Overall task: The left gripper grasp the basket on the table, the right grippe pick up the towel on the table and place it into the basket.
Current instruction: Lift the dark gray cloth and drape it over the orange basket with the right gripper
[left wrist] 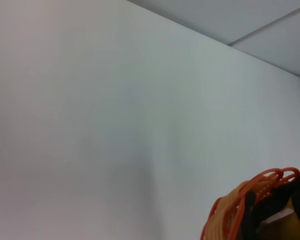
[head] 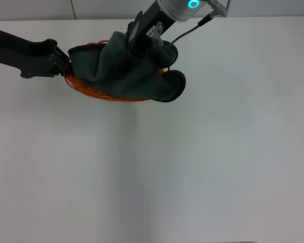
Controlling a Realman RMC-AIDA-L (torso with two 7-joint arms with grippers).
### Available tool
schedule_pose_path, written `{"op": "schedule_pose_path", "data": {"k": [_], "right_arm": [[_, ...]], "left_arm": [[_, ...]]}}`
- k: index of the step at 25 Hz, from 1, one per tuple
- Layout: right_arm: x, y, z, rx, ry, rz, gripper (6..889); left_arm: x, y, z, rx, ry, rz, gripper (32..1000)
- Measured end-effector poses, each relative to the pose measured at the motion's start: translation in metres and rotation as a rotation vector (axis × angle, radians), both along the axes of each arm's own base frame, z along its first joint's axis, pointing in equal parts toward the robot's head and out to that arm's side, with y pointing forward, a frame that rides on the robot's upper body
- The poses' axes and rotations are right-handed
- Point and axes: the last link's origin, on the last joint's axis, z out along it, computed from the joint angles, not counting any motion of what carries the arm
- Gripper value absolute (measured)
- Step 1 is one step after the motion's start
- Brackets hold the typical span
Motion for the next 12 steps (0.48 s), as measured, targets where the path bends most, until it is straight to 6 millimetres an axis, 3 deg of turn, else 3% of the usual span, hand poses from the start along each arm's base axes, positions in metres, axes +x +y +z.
{"op": "schedule_pose_path", "data": {"k": [5, 12], "right_arm": [[0.0001, 0.0001, 0.0003, 0.001, 0.005, -0.001, 842], [-0.0073, -0.0012, 0.0033, -0.014, 0.036, 0.027, 850]], "left_arm": [[-0.0005, -0.0002, 0.0001, 0.001, 0.000, 0.001, 99], [-0.0020, -0.0011, -0.0002, -0.001, 0.001, 0.003, 98]]}}
